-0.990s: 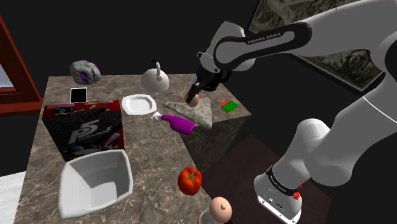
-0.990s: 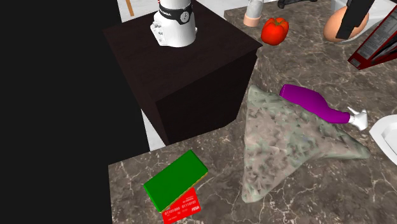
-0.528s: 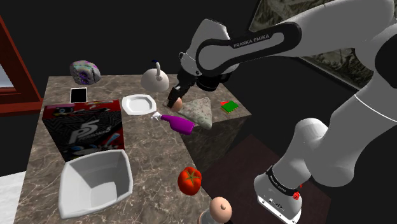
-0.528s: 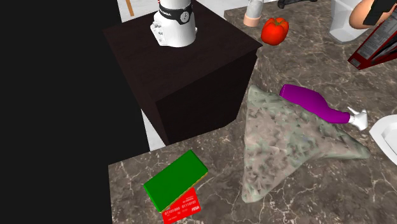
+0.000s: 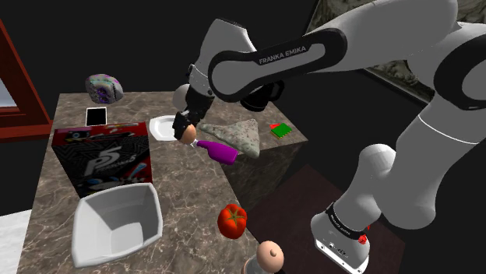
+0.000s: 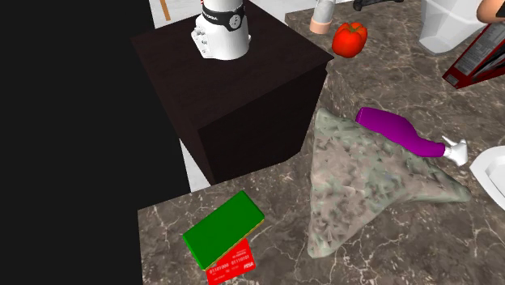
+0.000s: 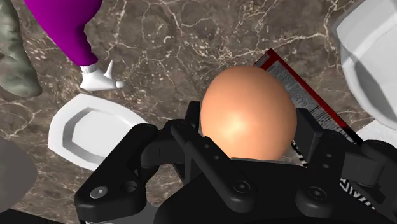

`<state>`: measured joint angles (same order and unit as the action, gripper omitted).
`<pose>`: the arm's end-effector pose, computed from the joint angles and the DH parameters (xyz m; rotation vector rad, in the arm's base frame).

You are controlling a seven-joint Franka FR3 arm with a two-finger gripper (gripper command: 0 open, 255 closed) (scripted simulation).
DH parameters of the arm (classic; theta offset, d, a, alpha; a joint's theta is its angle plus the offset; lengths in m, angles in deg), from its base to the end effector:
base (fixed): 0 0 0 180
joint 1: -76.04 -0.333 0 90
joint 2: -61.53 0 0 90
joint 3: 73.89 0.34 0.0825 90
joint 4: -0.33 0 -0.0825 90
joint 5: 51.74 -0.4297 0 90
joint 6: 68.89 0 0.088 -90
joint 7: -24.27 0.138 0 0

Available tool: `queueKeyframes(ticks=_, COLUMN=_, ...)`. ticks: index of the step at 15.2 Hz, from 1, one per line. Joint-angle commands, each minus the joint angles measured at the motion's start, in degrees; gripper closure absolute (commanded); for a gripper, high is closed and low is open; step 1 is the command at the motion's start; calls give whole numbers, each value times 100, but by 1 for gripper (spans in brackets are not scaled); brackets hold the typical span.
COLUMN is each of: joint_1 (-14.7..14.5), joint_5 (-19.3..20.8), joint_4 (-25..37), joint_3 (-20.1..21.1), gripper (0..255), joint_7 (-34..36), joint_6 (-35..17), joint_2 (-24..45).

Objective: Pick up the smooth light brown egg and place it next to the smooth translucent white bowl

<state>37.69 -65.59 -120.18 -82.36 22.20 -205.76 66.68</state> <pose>0.5367 0.3176 0.3637 -2.8644 -0.5792 -0.2206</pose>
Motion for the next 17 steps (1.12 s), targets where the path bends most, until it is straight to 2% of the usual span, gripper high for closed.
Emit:
queueKeyframes(ticks=1, joint_1=-117, joint_5=30, joint_4=323, joint_3=95, gripper=255, joint_7=252, joint_6=14, joint_2=272)
queueKeyframes(ticks=3, joint_1=-216, joint_5=69, joint_4=641, joint_3=162, gripper=255, joint_7=460, joint_6=63, joint_2=512)
queueKeyframes(ticks=17, joint_1=-167, joint_5=-266, joint_4=296, joint_3=268, gripper=255, joint_7=125, joint_6=-849, joint_2=1106)
